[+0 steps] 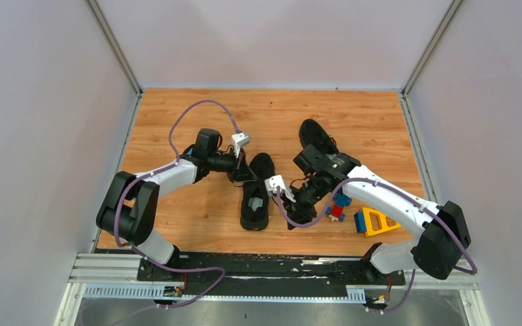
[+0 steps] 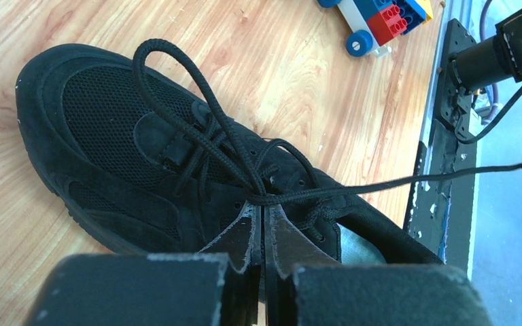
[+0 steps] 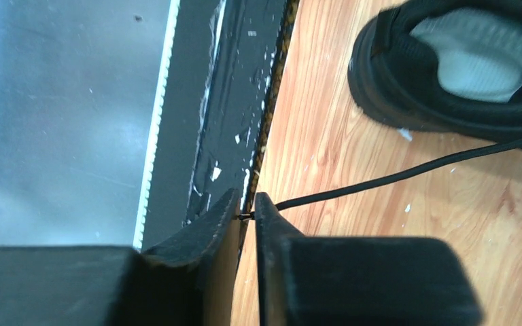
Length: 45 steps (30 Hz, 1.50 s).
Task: Tie the shoes
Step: Wrap the shoelace around the shoelace.
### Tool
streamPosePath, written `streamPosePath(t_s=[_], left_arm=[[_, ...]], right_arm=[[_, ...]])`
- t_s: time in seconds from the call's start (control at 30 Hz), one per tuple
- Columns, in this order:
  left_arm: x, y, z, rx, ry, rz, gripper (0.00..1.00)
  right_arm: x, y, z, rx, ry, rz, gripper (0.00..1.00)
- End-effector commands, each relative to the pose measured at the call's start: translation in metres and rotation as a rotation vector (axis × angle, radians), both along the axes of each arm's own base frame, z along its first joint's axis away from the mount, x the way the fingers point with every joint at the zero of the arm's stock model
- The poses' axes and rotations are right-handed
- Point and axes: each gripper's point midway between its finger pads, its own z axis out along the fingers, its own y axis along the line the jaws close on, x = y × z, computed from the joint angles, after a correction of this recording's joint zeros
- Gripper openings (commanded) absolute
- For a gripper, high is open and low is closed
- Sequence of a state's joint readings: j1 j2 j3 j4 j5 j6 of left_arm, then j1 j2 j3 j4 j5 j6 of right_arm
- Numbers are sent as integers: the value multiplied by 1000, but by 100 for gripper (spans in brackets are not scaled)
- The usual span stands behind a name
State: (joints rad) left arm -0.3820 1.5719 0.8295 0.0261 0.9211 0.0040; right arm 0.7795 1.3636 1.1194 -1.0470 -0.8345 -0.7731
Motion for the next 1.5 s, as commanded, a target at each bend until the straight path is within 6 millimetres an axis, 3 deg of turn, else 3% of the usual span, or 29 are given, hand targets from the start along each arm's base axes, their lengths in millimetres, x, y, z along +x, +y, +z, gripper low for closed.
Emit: streamPosePath(t_s=[0.0,0.07,0.2,0.27,0.6,0.7,0.87,1.1,1.3,1.47], left_arm=[[9,-5,11,-16,-95,-34,0],[8,-8,14,-37,-109,-54,0],[8,-16,23,-81,-127,-97,0],[8,-17,20,-78,-151,-121,0],[6,-20,12,-65,-171,-158,0],[7,-20,13,-64,-157,-147,0],[9,-21,17,-62,-134,-130,0],[4,-21,17,-69,-151,-172,0],[1,-22,16,-87,-147,-199,0],[-2,-23,17,-98,-138,-212,0]], right_arm=[[6,-11,-15,-41,-71,10,20],[25,-14,-13,-55,-71,-61,23],[88,-31,25,24,-19,-268,34],[114,-35,30,58,26,-341,39],[177,12,18,170,238,-522,44],[182,26,12,168,234,-514,45],[169,47,-6,123,185,-462,45],[179,53,-25,115,207,-475,46],[183,62,-25,170,227,-421,46],[174,67,-14,246,266,-336,45]])
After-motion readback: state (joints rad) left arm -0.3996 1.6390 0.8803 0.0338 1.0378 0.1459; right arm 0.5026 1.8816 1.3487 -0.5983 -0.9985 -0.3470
